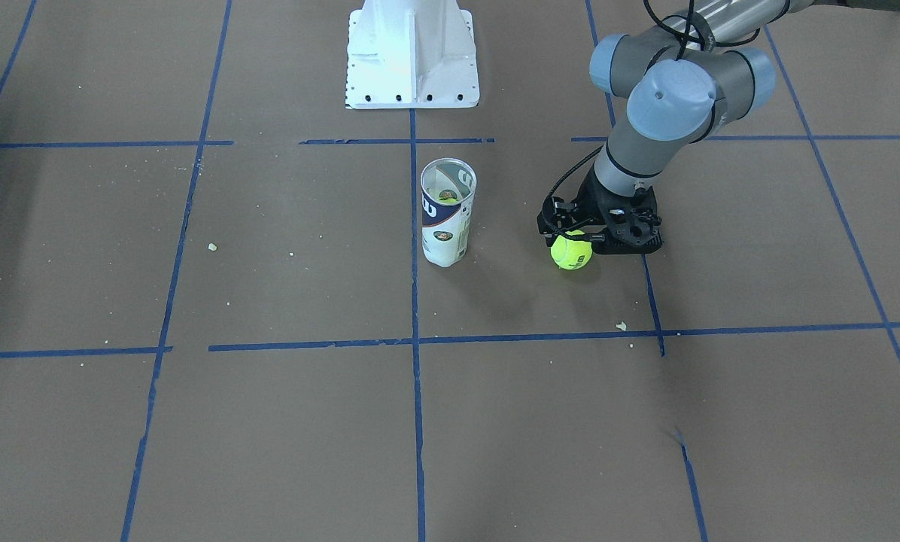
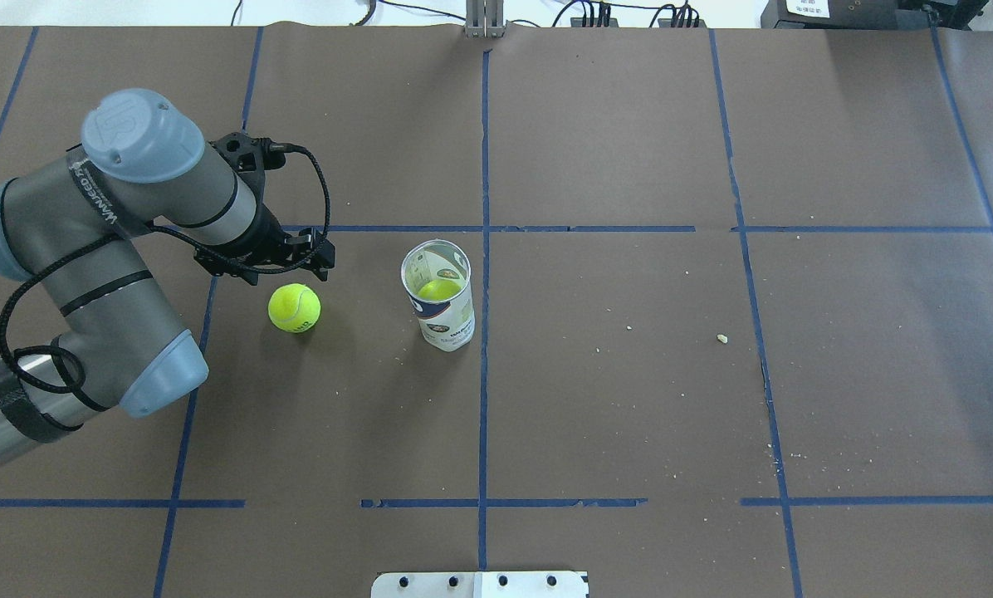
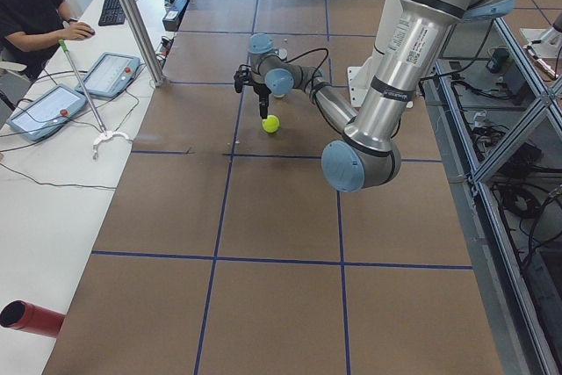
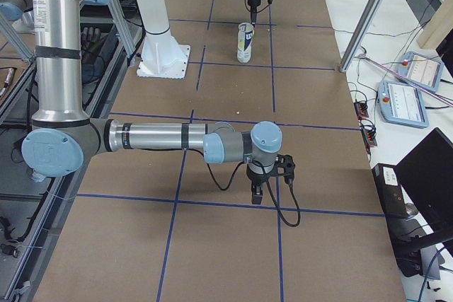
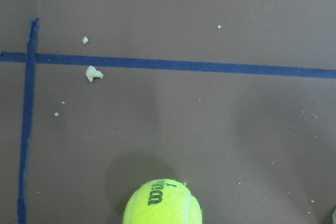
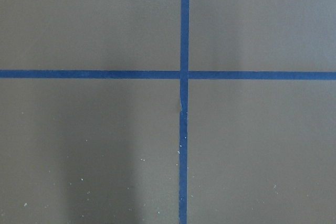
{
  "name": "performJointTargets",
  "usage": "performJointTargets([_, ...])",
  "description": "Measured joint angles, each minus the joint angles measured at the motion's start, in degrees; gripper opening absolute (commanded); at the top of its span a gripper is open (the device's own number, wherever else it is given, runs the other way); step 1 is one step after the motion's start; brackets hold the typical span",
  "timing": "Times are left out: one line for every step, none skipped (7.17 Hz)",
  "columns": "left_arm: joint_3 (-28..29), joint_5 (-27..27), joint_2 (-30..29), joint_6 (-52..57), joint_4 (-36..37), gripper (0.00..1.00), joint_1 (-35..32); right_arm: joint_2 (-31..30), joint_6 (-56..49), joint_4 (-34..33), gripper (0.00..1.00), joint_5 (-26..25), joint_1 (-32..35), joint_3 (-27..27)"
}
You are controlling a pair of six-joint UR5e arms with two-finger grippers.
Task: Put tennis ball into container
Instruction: 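Move the left gripper down over the yellow-green tennis ball, then lower the left gripper around the tennis ball and close it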
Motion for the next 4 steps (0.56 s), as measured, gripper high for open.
performJointTargets([0.3, 0.2, 0.3, 0.0, -0.4, 1.0, 0.3, 0.0, 0.0, 0.0, 1.0, 0.0, 0.0, 0.0])
performJointTargets([0.4, 0.7, 0.6, 0.1, -0.6, 1.0, 0.4, 0.0, 0.0, 0.0, 1.0, 0.0, 0.0, 0.0])
performJointTargets([0.7, 1.4, 0.8, 0.2, -0.6, 1.0, 0.5, 0.0, 0.0, 0.0, 1.0, 0.0, 0.0, 0.0])
performJointTargets([1.1, 1.8, 0.9, 0.3, -0.7, 1.0, 0.5, 0.0, 0.0, 0.0, 1.0, 0.0, 0.0, 0.0])
